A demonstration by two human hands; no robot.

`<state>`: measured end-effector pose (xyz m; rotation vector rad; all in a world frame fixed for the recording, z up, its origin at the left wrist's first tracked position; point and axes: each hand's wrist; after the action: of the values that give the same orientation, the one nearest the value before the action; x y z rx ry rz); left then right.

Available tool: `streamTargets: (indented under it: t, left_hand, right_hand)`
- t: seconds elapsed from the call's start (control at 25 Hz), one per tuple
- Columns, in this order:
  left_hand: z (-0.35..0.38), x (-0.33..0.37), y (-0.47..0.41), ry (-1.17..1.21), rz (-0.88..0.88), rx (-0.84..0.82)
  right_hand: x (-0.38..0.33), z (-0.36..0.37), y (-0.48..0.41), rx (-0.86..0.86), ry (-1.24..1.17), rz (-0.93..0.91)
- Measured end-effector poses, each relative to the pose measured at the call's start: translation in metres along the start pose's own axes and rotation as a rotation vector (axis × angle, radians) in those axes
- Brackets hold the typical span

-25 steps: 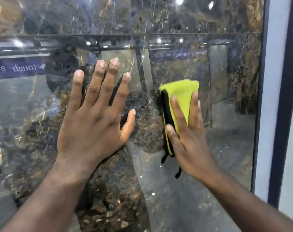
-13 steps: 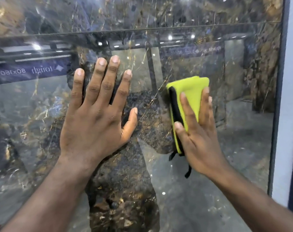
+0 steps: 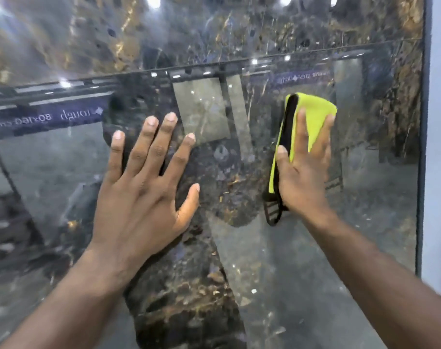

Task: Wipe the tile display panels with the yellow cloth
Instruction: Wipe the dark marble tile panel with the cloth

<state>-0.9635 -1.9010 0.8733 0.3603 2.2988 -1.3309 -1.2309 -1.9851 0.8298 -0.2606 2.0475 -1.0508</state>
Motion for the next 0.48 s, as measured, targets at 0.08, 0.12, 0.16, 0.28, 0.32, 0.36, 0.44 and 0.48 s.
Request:
streamTargets:
  t: [0.08,0.12,0.16,0.28,0.32,0.36,0.44,0.48]
  left_hand:
    - [-0.003,-0.021,0.016,-0.032,0.001,-0.011]
    - [-0.005,-0.030,0.022,-0.040,0.000,-0.011]
    - [-0.006,-0.041,0.030,-0.039,-0.002,-0.008]
    - [-0.007,-0.073,0.055,-0.029,-0.006,-0.010]
    - [-0.005,-0.081,0.061,-0.031,0.007,-0.016]
    - [-0.004,-0.086,0.066,-0.032,0.028,-0.018]
    - [0.001,-0.090,0.069,-0.047,0.060,-0.007]
    - [0.002,-0.090,0.070,-0.052,0.062,-0.003]
  right_hand:
    - [-0.040,0.017,0.008,-0.018,0.068,-0.098]
    - [-0.048,0.028,0.024,-0.048,0.110,-0.167]
    - [-0.051,0.037,0.044,-0.091,0.142,-0.225]
    - [-0.052,0.038,0.051,-0.071,0.097,-0.170]
    - [-0.063,0.037,0.042,-0.043,0.025,-0.068]
    - [-0.078,0.037,0.035,-0.019,-0.028,0.009]
    - [-0.104,0.050,0.043,0.005,0.010,-0.028]
    - [-0.108,0.061,0.060,-0.009,0.069,-0.113]
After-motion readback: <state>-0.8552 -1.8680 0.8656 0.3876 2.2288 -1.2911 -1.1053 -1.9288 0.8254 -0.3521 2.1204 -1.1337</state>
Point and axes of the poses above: each hand's wrist, its own y-axis away from the middle knuckle, its own z-axis out of the palm, x = y × z, and after that the axes turned 13 degrees about -x, right-handed
